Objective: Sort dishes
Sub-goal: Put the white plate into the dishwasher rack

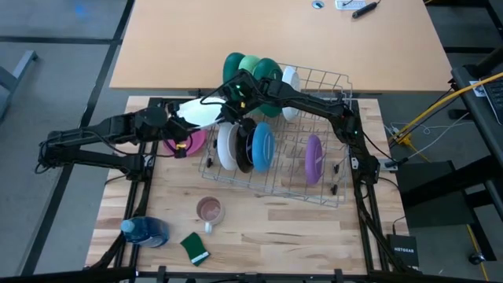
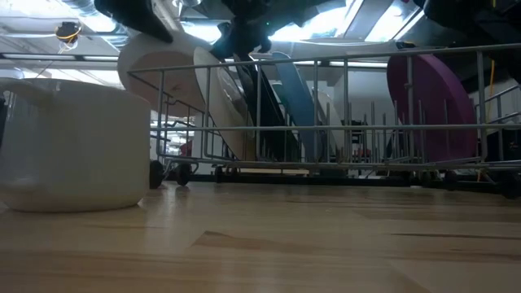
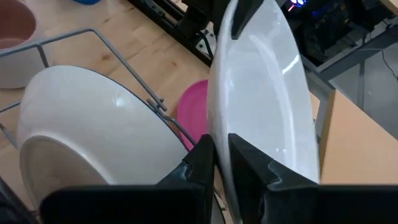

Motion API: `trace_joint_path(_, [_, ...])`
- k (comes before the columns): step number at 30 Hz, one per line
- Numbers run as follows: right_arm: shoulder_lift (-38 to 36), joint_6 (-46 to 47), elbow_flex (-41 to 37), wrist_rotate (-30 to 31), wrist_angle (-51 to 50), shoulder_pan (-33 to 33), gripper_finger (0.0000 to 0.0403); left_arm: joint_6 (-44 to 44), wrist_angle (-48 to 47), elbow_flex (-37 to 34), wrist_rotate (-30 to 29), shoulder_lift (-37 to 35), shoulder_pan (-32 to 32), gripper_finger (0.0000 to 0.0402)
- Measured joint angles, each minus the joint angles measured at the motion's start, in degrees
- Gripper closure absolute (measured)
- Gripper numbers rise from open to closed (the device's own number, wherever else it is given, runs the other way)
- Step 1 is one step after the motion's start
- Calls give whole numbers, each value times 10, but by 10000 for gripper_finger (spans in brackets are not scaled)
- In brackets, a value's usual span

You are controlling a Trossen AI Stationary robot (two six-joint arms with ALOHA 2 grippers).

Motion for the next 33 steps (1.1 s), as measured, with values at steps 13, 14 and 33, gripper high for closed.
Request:
trace_joint_path(13, [0, -10, 0, 46, -1, 14, 385, 9, -5, 0, -64, 0, 0, 306])
trace_joint_path(14, [0, -12, 0, 53, -1, 14, 385, 11, -5, 0, -63, 0, 0, 304])
trace_joint_path(33, [0, -18, 0, 111, -5, 25, 385, 40, 92, -1, -119, -52, 0, 302])
